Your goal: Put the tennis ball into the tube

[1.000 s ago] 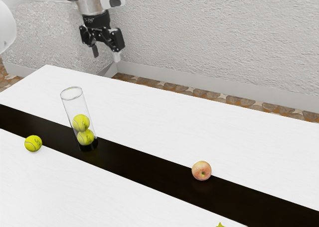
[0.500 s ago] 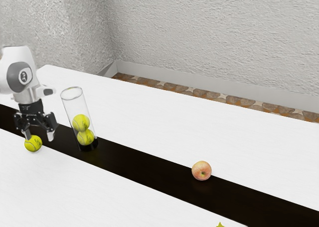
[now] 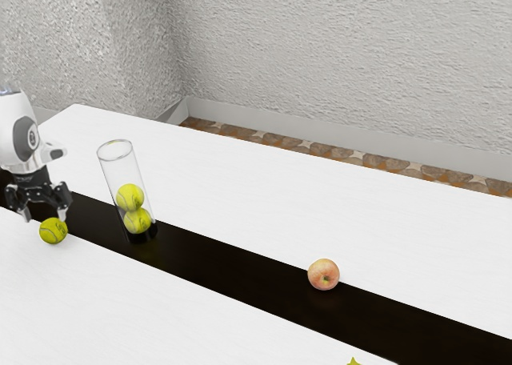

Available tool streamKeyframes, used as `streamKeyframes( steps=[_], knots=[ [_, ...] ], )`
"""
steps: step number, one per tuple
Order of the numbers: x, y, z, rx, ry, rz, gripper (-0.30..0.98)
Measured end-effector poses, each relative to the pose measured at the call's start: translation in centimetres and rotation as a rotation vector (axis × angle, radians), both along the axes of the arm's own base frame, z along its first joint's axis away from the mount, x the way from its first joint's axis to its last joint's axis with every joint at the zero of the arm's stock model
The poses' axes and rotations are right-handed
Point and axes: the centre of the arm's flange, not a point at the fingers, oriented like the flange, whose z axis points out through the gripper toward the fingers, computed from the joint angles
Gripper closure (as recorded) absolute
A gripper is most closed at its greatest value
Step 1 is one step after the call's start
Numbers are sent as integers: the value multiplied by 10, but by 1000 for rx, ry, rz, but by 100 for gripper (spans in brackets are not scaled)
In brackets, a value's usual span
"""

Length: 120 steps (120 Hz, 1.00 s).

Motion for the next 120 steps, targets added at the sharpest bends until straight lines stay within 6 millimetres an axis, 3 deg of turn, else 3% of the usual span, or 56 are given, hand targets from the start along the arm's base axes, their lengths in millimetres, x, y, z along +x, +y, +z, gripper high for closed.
streamKeyframes(
  steps=[54, 85, 106, 120],
  knots=[
    [2, 1, -50, -19, 15, -24, 2],
    [2, 3, -60, -20, 15, -34, 2],
    [3, 3, -59, -16, 6, -42, 24],
    [3, 3, -59, -12, 4, -47, 28]
  ],
)
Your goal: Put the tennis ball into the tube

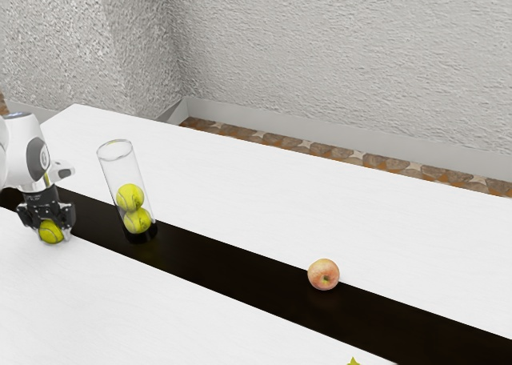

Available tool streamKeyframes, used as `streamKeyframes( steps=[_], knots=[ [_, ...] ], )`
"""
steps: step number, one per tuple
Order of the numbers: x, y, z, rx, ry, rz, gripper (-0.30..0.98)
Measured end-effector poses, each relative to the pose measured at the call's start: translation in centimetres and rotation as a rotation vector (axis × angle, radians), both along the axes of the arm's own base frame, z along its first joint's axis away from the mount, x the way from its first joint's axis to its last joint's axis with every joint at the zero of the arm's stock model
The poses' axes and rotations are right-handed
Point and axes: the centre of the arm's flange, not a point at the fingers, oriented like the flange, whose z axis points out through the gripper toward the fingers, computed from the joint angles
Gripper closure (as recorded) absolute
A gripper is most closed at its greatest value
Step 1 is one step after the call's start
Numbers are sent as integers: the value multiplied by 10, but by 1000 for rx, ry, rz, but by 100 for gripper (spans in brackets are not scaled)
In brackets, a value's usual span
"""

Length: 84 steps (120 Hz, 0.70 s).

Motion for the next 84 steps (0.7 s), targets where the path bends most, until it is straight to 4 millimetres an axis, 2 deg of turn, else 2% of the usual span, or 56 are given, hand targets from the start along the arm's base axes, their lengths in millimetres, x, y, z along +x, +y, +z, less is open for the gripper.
streamKeyframes(
  steps=[6, 13, 28, 43, 58, 66, 74, 84],
  knots=[
    [3, 0, 5, 6, -8, -5, 30],
    [14, 0, 21, 26, -34, -22, 32],
    [25, -3, 53, 54, -73, -51, 37],
    [59, -9, 139, 115, -157, -110, 44],
    [75, -21, 220, 155, -213, -154, 49],
    [83, -42, 256, 164, -236, -192, 51],
    [90, -77, 286, 158, -262, -246, 53],
    [103, -133, 302, 135, -266, -329, 55]
  ],
)
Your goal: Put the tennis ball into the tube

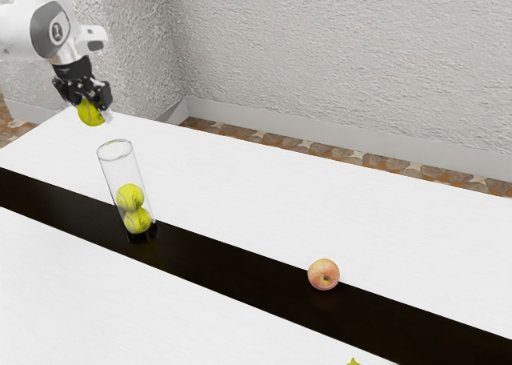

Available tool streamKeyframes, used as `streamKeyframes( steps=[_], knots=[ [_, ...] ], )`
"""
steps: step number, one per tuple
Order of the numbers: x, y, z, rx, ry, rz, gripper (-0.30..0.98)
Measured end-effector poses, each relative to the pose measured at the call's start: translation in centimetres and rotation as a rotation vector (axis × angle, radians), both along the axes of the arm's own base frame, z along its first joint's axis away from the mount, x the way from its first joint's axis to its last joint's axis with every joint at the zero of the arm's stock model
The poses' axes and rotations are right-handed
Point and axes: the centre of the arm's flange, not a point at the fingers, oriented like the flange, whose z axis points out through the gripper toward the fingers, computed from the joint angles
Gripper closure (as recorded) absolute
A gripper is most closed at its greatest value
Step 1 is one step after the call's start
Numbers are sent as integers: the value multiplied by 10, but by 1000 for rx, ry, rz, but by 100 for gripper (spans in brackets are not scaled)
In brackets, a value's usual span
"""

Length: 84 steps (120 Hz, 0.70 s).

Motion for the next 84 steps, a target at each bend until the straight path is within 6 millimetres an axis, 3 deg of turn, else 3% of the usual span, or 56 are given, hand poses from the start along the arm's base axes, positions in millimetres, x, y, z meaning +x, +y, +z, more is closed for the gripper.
streamKeyframes(
  steps=[18, 45, 64, 75, 84],
  knots=[
    [-3, -43, -16, -41, 64, -53, 58],
    [-12, -61, -21, -66, 97, -63, 66],
    [-18, -62, -22, -70, 106, -53, 74],
    [-18, -62, -22, -72, 108, -49, 62],
    [-18, -62, -23, -82, 108, -47, 40]
  ],
)
